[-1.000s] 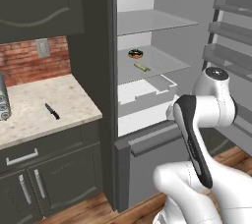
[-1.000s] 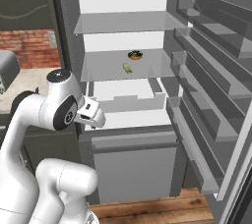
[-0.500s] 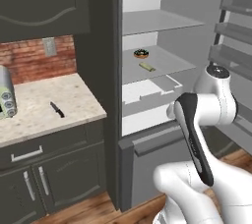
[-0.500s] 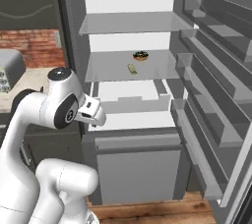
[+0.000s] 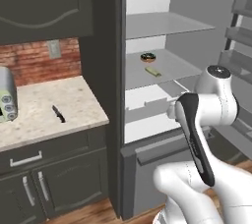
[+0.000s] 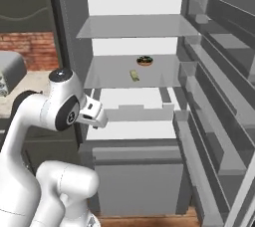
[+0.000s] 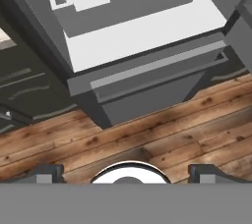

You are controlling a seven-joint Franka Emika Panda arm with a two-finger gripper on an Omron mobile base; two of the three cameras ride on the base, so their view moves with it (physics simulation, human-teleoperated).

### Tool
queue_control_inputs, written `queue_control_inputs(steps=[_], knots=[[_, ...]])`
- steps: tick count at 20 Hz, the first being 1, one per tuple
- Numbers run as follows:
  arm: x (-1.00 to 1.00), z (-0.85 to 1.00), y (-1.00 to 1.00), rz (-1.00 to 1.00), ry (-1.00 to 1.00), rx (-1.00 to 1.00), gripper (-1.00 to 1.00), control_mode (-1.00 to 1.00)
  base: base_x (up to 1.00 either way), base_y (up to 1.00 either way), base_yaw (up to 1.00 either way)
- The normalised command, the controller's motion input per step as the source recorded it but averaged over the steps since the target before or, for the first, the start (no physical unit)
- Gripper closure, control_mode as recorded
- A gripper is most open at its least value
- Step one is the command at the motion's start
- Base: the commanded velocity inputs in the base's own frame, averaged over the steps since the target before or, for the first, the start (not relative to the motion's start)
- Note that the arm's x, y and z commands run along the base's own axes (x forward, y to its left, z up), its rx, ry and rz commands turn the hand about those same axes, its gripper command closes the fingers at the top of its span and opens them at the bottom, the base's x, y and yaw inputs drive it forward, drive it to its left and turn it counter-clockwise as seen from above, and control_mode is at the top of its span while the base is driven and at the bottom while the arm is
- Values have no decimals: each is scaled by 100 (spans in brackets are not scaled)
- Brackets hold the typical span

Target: Retrieve the butter from the fridge and place it on a plate on the dining table. Then retrieve the butter knife by the fridge and place it near the plate.

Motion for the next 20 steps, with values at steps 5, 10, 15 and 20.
queue_control_inputs(steps=[5,10,15,20], knots=[[0,0,0,0,0,0,-100,100,64,0,0],[0,0,0,0,0,0,-100,100,0,-32,11],[0,0,0,0,0,0,-100,100,10,-79,28],[0,0,0,0,0,0,-100,100,11,-16,7]])
